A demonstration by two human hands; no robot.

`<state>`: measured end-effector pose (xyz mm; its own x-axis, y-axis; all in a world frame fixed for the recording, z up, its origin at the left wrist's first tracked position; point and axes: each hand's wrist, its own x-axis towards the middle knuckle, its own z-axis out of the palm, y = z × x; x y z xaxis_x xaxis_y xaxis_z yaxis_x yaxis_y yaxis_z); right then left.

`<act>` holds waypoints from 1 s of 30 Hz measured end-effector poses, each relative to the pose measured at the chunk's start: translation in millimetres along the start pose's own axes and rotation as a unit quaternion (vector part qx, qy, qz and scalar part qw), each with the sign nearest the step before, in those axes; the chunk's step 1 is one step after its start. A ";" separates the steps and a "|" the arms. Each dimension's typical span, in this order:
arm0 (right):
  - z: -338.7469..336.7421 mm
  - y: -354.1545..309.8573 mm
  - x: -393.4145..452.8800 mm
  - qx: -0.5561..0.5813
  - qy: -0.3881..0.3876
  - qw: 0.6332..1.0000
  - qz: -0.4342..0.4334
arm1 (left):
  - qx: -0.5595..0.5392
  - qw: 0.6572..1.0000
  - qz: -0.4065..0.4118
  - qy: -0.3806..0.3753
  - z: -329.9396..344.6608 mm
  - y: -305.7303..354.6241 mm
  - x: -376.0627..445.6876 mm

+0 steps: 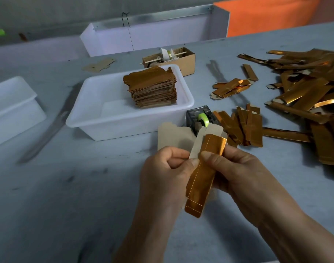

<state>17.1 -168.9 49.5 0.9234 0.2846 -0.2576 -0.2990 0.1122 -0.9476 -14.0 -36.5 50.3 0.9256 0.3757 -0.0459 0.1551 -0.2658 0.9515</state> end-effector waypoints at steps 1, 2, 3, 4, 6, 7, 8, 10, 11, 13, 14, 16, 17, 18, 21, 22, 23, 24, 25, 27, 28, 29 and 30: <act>1.1 0.3 1.2 0.003 0.004 1.000 -0.002 | 0.021 0.999 0.022 0.022 2.0 0.7 -1.6; 2.6 0.5 2.7 0.007 0.009 1.000 -0.002 | 0.049 0.996 0.054 0.048 4.2 2.4 -3.9; 4.0 0.6 4.1 0.012 0.014 1.000 0.000 | 0.091 0.989 0.094 0.074 5.9 4.3 -6.5; 5.3 0.2 5.2 0.020 0.018 1.000 0.002 | 0.154 0.973 0.142 0.097 7.9 6.2 -8.6; 7.8 -1.0 7.1 0.038 0.021 0.999 0.004 | 0.295 0.917 0.238 0.125 12.8 8.7 -12.5; 9.1 -2.2 7.5 0.042 0.022 0.999 0.004 | 0.353 0.883 0.277 0.135 16.6 8.5 -15.6; 9.7 -3.3 8.0 0.044 0.024 0.999 0.004 | 0.396 0.856 0.301 0.140 20.6 8.7 -19.6; 9.5 -3.8 9.2 0.045 0.029 0.999 0.001 | 0.453 0.828 0.304 0.131 25.7 8.2 -25.4; 8.8 -3.7 9.5 0.044 0.029 0.999 0.000 | 0.472 0.823 0.291 0.126 27.9 8.9 -28.3; 8.3 -3.5 9.1 0.040 0.022 0.999 0.003 | 0.491 0.823 0.263 0.110 30.0 8.5 -32.8; 8.9 -3.8 8.6 0.044 0.018 0.999 0.005 | 0.496 0.823 0.258 0.101 30.7 7.6 -33.0; 10.3 -3.4 8.6 0.037 0.012 0.999 0.001 | 0.499 0.825 0.251 0.083 30.5 6.7 -32.9; 9.9 -2.5 9.4 0.023 0.018 1.000 0.002 | 0.494 0.830 0.250 0.074 30.2 6.8 -32.9; 9.5 -1.7 10.6 0.012 0.026 1.000 0.004 | 0.475 0.840 0.253 0.062 29.7 6.0 -31.7; 6.2 -1.4 12.9 0.023 0.025 0.999 0.011 | 0.291 0.932 0.206 0.058 22.1 10.9 -22.5; 4.8 -1.9 13.1 0.027 0.020 0.999 0.011 | 0.227 0.959 0.158 0.066 18.2 12.7 -18.7; 3.1 -2.1 13.3 0.026 0.014 1.000 0.009 | 0.164 0.980 0.099 0.052 14.4 12.5 -14.2; 1.9 -2.9 13.3 0.021 0.009 1.000 0.005 | 0.108 0.993 0.039 0.023 10.0 11.9 -10.2; 1.3 -3.8 13.6 0.009 0.003 1.000 0.001 | 0.061 0.998 -0.012 -0.019 5.3 12.0 -7.0; -0.5 -6.8 15.3 -0.021 -0.013 1.000 0.000 | 0.023 0.995 -0.058 -0.082 -2.2 13.8 -2.1; -1.9 -9.5 16.2 -0.041 -0.021 0.999 0.004 | 0.030 0.994 -0.058 -0.089 -4.2 14.5 -0.3; -3.4 -13.1 17.1 -0.063 -0.026 0.998 0.009 | 0.041 0.994 -0.052 -0.083 -5.3 14.3 0.9; -5.6 -17.5 17.8 -0.087 -0.026 0.996 0.007 | 0.049 0.995 -0.045 -0.068 -6.2 13.5 2.4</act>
<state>40.1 -171.2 60.5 0.9046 0.3344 -0.2644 -0.2608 -0.0566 -0.9637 -11.8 -33.7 64.9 0.9435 0.2801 -0.1770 0.2665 -0.3240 0.9077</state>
